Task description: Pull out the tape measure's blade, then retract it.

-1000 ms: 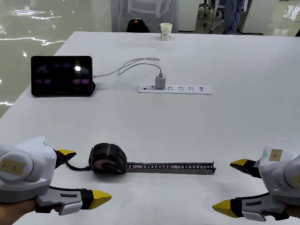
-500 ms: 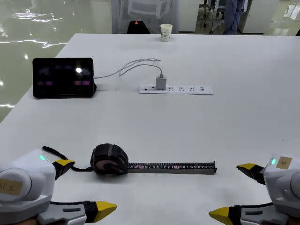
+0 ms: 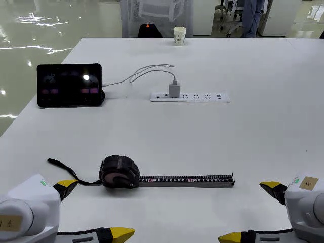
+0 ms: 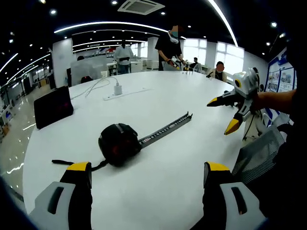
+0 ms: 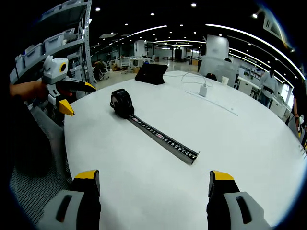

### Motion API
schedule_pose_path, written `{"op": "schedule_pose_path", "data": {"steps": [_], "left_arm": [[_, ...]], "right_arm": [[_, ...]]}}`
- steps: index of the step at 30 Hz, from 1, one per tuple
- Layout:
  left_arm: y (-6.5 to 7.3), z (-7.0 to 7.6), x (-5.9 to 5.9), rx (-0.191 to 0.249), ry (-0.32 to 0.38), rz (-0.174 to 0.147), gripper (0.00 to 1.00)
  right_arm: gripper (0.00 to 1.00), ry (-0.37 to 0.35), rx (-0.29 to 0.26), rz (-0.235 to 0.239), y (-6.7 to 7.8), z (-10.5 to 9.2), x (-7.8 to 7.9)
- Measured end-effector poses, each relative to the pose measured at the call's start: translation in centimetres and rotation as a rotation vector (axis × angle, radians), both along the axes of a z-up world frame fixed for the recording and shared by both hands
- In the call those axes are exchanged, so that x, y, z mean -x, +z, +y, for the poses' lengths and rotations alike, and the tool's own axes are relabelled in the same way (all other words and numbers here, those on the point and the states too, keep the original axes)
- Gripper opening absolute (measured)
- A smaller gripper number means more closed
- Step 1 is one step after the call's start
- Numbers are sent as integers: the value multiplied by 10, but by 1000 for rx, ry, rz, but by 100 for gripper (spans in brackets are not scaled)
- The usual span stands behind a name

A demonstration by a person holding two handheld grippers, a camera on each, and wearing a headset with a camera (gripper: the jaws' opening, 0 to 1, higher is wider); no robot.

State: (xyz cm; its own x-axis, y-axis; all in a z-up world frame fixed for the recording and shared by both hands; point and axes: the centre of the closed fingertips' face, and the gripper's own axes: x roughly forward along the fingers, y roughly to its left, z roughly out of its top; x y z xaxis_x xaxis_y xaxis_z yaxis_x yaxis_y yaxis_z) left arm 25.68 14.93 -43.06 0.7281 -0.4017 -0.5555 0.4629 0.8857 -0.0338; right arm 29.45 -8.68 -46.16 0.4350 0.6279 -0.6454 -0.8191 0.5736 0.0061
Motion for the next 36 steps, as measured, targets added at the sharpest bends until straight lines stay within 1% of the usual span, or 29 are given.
{"op": "schedule_pose_path", "data": {"steps": [4, 7, 9, 12, 16, 20, 25, 36], "left_arm": [[0, -2, 3, 10, 19, -6, 98], [1, -3, 4, 10, 40, -11, 99], [2, -4, 5, 19, 51, -14, 99], [1, -8, 6, 17, 57, -18, 99], [-2, -10, 7, 21, 71, -7, 99], [-2, -10, 8, 21, 91, -13, 99], [-2, -10, 11, 25, 109, -10, 99], [-1, -16, 18, 33, 134, -10, 99]], "right_arm": [[97, -16, -23, -4, 3, 5, 4], [99, -32, -29, -5, 4, 7, 6], [99, -42, -36, -7, 6, 8, 8], [99, -61, -48, -7, 8, 9, 8], [99, -75, -61, -4, 12, 12, 11], [99, -86, -60, -14, 13, 14, 13], [99, -112, -63, -15, 14, 17, 16], [99, -146, -84, -17, 19, 25, 22]]}}
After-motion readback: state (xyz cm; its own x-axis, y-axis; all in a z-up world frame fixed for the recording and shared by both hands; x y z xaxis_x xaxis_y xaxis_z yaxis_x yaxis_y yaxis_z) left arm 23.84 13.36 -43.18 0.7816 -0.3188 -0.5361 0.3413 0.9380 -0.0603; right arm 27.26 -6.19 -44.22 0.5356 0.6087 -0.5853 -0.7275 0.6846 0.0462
